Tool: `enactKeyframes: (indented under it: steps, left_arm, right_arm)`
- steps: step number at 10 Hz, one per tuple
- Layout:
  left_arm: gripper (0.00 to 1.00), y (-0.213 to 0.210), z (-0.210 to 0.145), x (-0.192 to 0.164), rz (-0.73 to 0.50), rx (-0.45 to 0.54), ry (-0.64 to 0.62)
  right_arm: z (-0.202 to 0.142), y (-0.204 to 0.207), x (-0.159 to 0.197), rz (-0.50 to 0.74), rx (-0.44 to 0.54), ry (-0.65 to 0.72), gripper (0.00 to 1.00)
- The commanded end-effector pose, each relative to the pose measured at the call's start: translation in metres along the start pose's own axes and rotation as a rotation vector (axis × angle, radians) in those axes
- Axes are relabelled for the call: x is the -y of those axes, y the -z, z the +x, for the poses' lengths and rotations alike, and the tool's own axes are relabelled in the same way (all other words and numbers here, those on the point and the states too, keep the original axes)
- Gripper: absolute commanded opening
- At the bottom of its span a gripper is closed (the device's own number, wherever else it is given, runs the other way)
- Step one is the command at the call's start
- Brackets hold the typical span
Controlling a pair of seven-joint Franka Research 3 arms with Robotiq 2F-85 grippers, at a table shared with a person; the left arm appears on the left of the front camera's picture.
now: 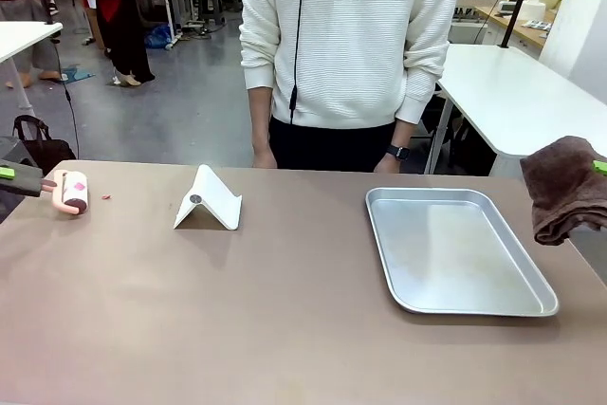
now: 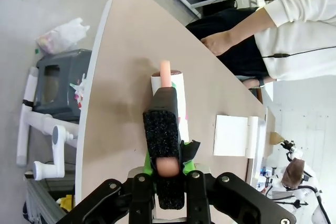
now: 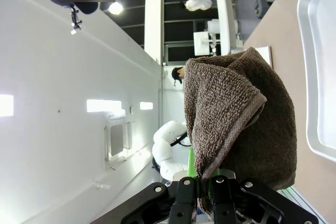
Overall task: Clean the surface of the table.
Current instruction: Clean the area not pointed to by the person.
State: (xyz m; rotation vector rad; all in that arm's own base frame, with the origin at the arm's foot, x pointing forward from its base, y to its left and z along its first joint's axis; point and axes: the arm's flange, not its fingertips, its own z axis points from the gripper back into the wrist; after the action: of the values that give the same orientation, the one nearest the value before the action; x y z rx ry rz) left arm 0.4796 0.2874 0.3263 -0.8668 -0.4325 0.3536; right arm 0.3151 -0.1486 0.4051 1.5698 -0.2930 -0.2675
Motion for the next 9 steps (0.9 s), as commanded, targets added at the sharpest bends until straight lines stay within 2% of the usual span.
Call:
enactKeyframes:
  steps: [1, 4, 7, 8, 9]
  left_arm:
    - [0.03, 0.013, 0.000, -0.001, 0.046, -0.048, -0.056]
    - [0.03, 0.047, -0.001, 0.009, 0.051, -0.146, -0.089]
    - [0.03, 0.079, -0.001, 0.027, 0.065, -0.171, -0.092]
    - [0.03, 0.089, -0.001, 0.035, 0.053, -0.117, -0.105]
    - [0.03, 0.095, -0.002, 0.042, 0.019, -0.104, -0.096]
  right_arm:
    - [-0.002, 0.000, -0.003, 0.002, -0.006, -0.007, 0.07]
    - [-0.002, 0.000, -0.003, 0.002, -0.006, -0.007, 0.07]
    - [-0.002, 0.000, -0.003, 0.002, -0.006, -0.007, 0.07]
    - [-0.002, 0.000, -0.003, 0.002, -0.006, -0.007, 0.07]
    - [-0.002, 0.000, -0.003, 0.002, -0.006, -0.007, 0.07]
